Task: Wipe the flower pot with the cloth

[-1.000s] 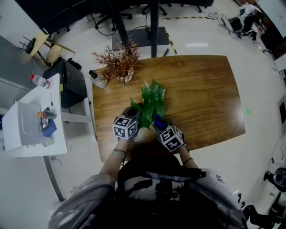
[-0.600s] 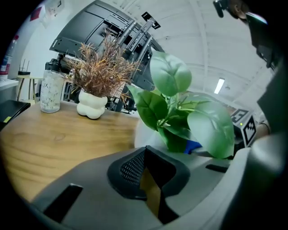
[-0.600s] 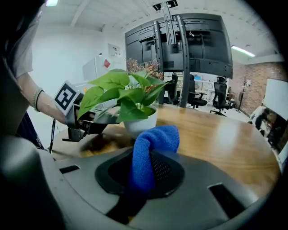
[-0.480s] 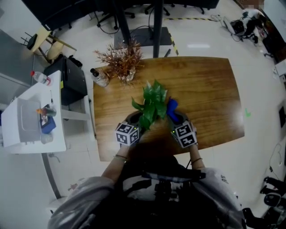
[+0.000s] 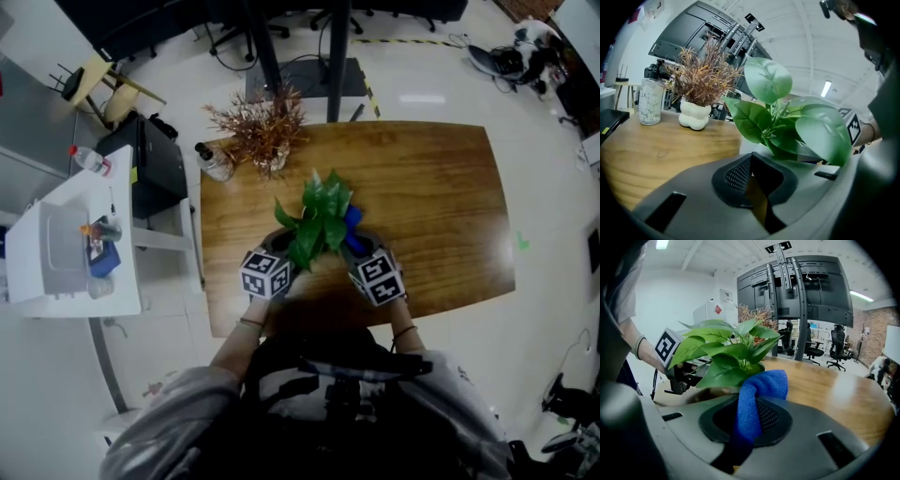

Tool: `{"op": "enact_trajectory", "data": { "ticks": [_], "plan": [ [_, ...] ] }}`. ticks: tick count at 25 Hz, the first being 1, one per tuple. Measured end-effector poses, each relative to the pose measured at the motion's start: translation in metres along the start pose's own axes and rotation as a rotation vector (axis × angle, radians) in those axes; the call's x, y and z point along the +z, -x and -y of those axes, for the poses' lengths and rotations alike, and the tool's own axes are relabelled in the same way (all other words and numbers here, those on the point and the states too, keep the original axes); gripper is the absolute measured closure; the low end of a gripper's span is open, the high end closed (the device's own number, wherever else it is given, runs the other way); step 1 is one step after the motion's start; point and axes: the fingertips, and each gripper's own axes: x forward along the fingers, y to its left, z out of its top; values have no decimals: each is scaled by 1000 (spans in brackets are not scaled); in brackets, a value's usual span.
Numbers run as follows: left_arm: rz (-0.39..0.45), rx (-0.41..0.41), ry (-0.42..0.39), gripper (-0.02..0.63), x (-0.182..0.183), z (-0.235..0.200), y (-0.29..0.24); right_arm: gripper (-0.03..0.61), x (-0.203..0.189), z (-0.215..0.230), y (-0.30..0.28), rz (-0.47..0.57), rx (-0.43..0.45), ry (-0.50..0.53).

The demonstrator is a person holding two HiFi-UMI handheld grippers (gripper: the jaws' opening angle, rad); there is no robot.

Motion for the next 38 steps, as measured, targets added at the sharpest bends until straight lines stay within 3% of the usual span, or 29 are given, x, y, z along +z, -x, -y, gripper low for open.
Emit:
{"op": "enact_trajectory", "data": {
  "ticks": [8, 14, 17, 22, 27, 34, 38],
  "plan": [
    [34, 86, 11, 607, 16, -39, 4, 523, -12, -55, -24, -52, 112, 2],
    [57, 141, 42, 607, 19, -57, 20, 523, -20, -68, -42, -96, 151, 16],
    [59, 137, 64, 607, 13, -47, 27, 523, -20, -62, -30, -91, 145, 17],
    [44, 104, 93, 607, -6, -23, 29, 523, -20, -19, -7, -75, 44, 23],
    [21, 60, 91, 607, -15, -5, 20, 523, 4, 21, -10, -65, -9, 146],
    [38, 51, 73, 607, -1, -12, 15, 523, 37, 25, -29, -48, 59, 318],
    [45, 64, 67, 607, 6, -24, 15, 523, 31, 17, -32, -65, 85, 308]
  ]
}}
